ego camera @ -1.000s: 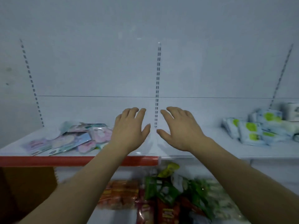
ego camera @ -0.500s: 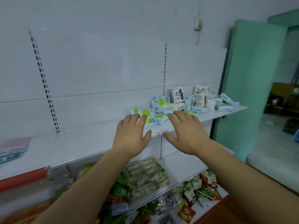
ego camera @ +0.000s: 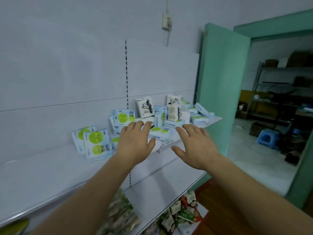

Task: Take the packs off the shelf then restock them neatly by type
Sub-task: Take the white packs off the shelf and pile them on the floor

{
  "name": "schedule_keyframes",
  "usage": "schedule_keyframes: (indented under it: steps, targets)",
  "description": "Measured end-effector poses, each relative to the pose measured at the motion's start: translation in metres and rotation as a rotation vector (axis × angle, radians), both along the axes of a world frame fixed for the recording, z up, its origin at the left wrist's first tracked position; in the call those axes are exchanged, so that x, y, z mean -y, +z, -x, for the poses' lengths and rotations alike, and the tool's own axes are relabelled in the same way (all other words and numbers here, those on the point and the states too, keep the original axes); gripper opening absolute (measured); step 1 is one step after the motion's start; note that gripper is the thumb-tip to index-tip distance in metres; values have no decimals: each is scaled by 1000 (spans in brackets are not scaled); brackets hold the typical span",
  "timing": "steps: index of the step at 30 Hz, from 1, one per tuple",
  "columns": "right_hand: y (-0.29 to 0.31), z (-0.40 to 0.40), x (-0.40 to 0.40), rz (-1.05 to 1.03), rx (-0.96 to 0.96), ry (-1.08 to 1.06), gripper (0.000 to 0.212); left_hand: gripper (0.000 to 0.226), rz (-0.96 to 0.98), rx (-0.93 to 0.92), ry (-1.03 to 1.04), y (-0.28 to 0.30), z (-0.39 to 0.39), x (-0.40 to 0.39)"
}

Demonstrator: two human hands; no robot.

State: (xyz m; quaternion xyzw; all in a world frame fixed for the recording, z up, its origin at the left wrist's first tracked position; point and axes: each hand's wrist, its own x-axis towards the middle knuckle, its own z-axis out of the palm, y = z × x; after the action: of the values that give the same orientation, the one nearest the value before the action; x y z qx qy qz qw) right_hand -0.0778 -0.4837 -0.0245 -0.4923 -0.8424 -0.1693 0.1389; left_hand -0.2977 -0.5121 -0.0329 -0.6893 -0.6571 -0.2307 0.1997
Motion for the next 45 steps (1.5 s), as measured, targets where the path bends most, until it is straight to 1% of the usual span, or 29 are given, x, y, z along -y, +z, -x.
schedule_keyframes:
  steps: [3, 7, 12, 15, 18, 21, 23, 26, 28, 30, 32, 34, 37, 39, 41, 43, 45]
  targets:
    - [9, -8, -49, -26, -18, -34, 70, 64, 4, 4, -43, 10, -11, -58]
    - [10, -24, -104, -25, -33, -81, 71, 59, 11, -19, -89, 16, -31, -125]
    - [7, -49, -171, -13, -56, -86, 77, 59, 32, -45, -110, 15, -57, -197]
    - [5, -68, -226, -7, -69, -72, 77, 53, 35, -67, -86, 11, -76, -248]
    - [3, -85, -282, 2, -79, -25, 74, 52, 18, -64, -73, 7, -93, -294]
    - [4, -99, -338, 32, -80, 34, 68, 51, 74, -141, -3, 7, -107, -336]
    - [5, -105, -371, 49, -59, 66, 66, 50, 91, -158, 23, 8, -114, -358]
    - [5, -107, -417, 67, -32, 119, 67, 61, 124, -148, 24, 11, -120, -382]
    - [1, -103, -444, 101, -6, 173, 68, 73, 205, -169, 16, 16, -122, -394]
    - [-2, -97, -467, 140, 63, 235, 73, 84, 337, -231, 12, 24, -121, -405]
    - [-2, -90, -486, 179, 150, 294, 78, 76, 468, -405, 5, 28, -115, -418]
    - [-1, -83, -501, 196, 216, 348, 83, 76, 535, -588, 6, 27, -107, -429]
    - [-4, -70, -520, 218, 310, 406, 87, 83, 520, -775, 75, 31, -101, -443]
    - [-8, -61, -529, 222, 375, 413, 94, 86, 487, -837, 120, 32, -99, -452]
    - [-9, -55, -537, 171, 395, 421, 101, 84, 460, -878, 162, 28, -100, -458]
    - [-9, -51, -546, 101, 412, 449, 99, 78, 456, -895, 200, 23, -104, -462]
    - [-9, -48, -553, 61, 416, 497, 88, 70, 445, -899, 226, 22, -108, -464]
